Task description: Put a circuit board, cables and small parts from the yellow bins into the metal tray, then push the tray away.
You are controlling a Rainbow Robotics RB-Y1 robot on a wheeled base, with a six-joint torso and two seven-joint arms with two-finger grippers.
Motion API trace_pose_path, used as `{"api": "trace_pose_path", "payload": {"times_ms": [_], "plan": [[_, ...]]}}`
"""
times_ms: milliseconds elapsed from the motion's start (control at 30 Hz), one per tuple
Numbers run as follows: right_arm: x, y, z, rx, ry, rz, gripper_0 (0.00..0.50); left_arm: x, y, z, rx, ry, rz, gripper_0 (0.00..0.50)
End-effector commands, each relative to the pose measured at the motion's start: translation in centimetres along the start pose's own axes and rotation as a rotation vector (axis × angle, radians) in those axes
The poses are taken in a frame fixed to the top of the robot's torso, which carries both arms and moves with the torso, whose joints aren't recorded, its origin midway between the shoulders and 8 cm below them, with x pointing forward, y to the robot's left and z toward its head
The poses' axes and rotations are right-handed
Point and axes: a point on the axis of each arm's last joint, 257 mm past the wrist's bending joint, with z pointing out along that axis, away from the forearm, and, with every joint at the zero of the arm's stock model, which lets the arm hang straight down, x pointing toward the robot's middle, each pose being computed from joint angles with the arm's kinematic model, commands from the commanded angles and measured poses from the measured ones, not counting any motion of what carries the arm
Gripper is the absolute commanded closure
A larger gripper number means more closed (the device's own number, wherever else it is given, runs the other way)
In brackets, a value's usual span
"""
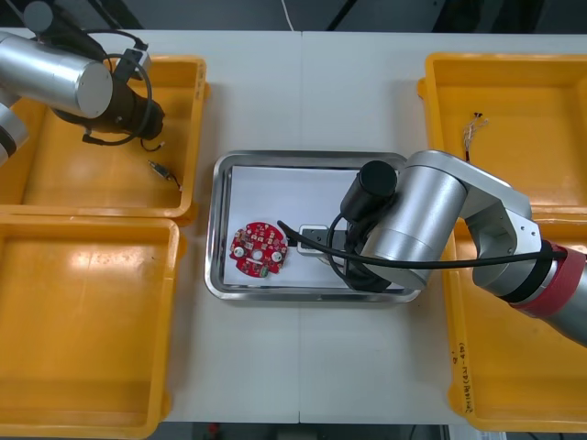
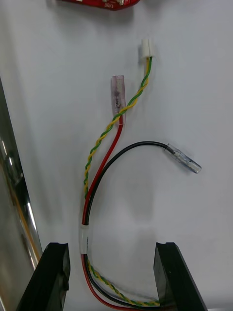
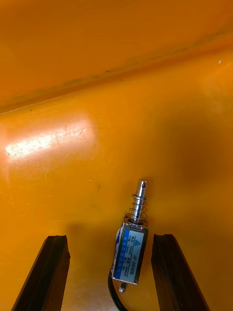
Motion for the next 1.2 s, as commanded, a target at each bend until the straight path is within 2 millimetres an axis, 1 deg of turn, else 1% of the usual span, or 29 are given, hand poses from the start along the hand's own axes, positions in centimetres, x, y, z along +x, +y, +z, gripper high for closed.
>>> {"api": "trace_pose_path", "payload": {"times_ms": [33,133,167,200,233,267,333,400,567,633,767,833,967,1067,1133,1167,1200], "plan": [[-1.2,0.2,-0.2,0.006,-0.028,-0.03,0.0,-3.0,-2.0,-0.6,0.025,-0.056,0.079,0.0],[-1.4,-0.3,-0.6,0.013,-0.036,-0.024,0.0,-2.6,-2.1,-0.2,0.033,-0.071,0.076,0.004],[-1.4,-0.4,-0.8,0.016,-0.038,-0.021,0.0,-2.5,-2.2,0.0,0.035,-0.074,0.075,0.188],[-1.4,-0.6,-1.0,0.018,-0.039,-0.016,0.0,-2.4,-2.2,0.0,0.036,-0.074,0.073,0.398],[-1.4,-0.8,-1.1,0.02,-0.04,-0.011,0.0,-2.3,-2.3,0.1,0.038,-0.073,0.074,0.491],[-1.3,-1.2,-1.4,0.021,-0.037,0.0,0.0,-2.3,-2.3,0.0,0.04,-0.071,0.072,0.5],[-1.2,-1.4,-1.9,0.022,-0.031,0.01,0.0,-2.3,-2.5,0.0,0.046,-0.07,0.067,0.5],[-0.8,-2.1,-2.9,0.029,-0.023,0.027,0.0,-2.2,-2.5,0.0,0.05,-0.07,0.062,0.5],[0.0,-2.9,-5.4,0.049,-0.005,0.045,0.0,-2.2,-2.6,0.0,0.051,-0.069,0.062,0.5],[0.5,-3.2,-6.3,0.055,0.009,0.053,0.0,-2.2,-2.4,0.0,0.048,-0.067,0.06,0.5],[2.3,-3.4,-8.1,0.054,0.057,0.08,0.0,-2.2,-1.3,-0.5,0.035,-0.065,0.059,0.499],[2.5,-4.0,-9.0,0.069,0.051,0.093,0.0,-2.3,-0.9,-0.8,0.034,-0.062,0.057,0.5],[2.0,-6.2,-11.4,0.134,-0.009,0.131,0.0,-2.3,0.1,-2.5,0.034,-0.03,0.047,0.5],[2.3,-8.1,-13.3,0.182,-0.049,0.179,0.0,-2.7,0.7,-4.0,0.037,-0.012,0.036,0.499],[3.1,-9.6,-14.5,0.211,-0.068,0.222,0.0,-2.9,1.0,-5.1,0.04,-0.003,0.032,0.5],[3.3,-9.8,-14.7,0.212,-0.072,0.231,0.0,-2.8,1.3,-5.3,0.038,0.002,0.029,0.5],[4.0,-10.4,-15.2,0.22,-0.078,0.252,0.0,-3.0,1.5,-5.8,0.04,0.004,0.023,0.5]]}}
